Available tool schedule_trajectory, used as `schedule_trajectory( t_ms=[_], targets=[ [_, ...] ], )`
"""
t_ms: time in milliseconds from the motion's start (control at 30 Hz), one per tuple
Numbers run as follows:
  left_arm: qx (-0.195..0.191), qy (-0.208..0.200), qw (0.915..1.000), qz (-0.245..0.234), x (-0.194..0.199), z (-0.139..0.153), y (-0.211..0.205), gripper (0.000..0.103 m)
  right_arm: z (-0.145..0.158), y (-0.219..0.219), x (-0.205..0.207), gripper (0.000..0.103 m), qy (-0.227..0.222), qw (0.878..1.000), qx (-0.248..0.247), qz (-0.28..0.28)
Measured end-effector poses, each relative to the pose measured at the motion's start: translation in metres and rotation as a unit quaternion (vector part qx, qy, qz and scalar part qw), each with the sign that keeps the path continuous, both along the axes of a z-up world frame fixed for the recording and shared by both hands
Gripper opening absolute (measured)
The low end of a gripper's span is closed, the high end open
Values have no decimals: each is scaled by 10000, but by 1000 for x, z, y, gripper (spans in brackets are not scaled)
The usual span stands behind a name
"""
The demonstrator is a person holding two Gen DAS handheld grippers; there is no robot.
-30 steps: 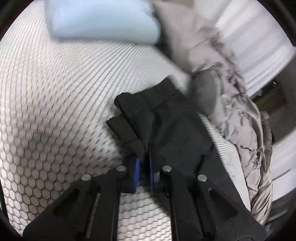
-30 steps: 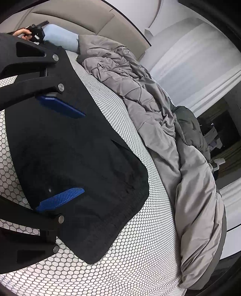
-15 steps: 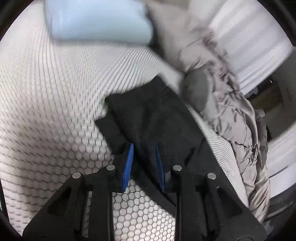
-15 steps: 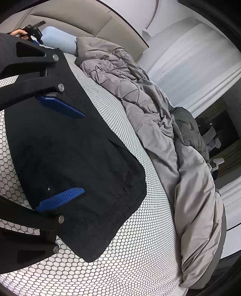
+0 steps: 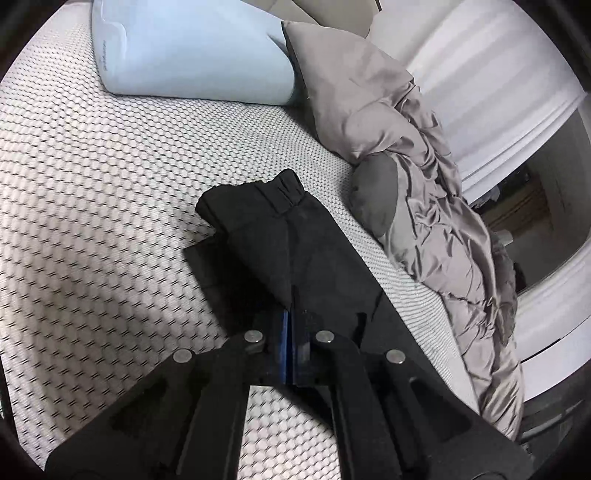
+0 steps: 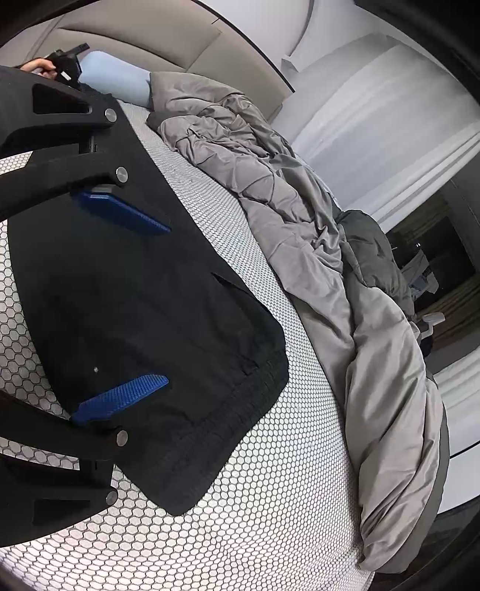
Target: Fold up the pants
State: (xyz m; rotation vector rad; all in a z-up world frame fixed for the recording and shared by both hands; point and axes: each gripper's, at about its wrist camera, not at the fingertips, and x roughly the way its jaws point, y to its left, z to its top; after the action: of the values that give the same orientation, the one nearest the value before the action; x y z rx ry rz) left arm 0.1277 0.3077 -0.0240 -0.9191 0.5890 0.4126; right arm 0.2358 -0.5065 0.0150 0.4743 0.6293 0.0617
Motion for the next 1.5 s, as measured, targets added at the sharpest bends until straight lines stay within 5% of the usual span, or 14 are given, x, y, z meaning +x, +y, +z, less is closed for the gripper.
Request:
schedule_trajectory(
  t_ms=[133, 233, 400, 567, 700, 800, 900, 1000, 1067, 1133, 1233, 1333, 1400, 1500],
  targets=[
    [-171, 599, 9980, 118, 4, -19, 9, 0, 0, -6, -2, 79, 22, 10000, -6, -36],
    [-328, 445, 9983, 170, -4, -15, 12, 7, 4, -18, -10, 79, -63, 9999, 25, -79],
    [-450, 357, 9979, 293, -27, -9, 13, 49, 0, -68, -37, 79, 69, 9975, 126, -693],
    [-613, 444, 9971, 34, -28, -21, 7, 49, -41, -111, -37, 77, 538, 9897, 1094, -753],
    [-771, 380, 9963, -88, -25, -24, -1, 49, -72, -118, -13, 60, 685, 9763, 1987, -523],
    [-726, 413, 9965, -90, -16, -26, -6, 49, -73, -103, 13, 18, 814, 9841, 1516, -442],
    [-727, 357, 9967, -59, -13, -26, -8, 49, -43, -99, 4, 13, 221, 9907, 1238, -518],
    [-677, 353, 9970, -98, -18, -25, -5, 49, -28, -103, -8, 15, 269, 9926, 793, -878],
    [-683, 363, 9969, -130, -18, -25, -5, 49, -38, -105, -4, 30, 654, 9916, 439, -1028],
    [-752, 324, 9966, -132, -20, -25, -5, 49, -55, -113, -4, 31, 949, 9871, 908, -916],
    [-785, 275, 9963, -218, -14, -26, -7, 49, -65, -117, -20, 32, 830, 9801, 1716, -553],
    [-851, 207, 9957, -289, 1, -32, -8, 49, -64, -111, -20, 44, 736, 9821, 1709, -290],
    [-654, 256, 9973, -229, 12, -33, -11, 23, -70, -112, -15, 44, 744, 9811, 1752, -351],
    [-419, 314, 9986, -111, 17, -32, -16, 5, -79, -109, -8, 35, 620, 9785, 1895, -522]
  ],
)
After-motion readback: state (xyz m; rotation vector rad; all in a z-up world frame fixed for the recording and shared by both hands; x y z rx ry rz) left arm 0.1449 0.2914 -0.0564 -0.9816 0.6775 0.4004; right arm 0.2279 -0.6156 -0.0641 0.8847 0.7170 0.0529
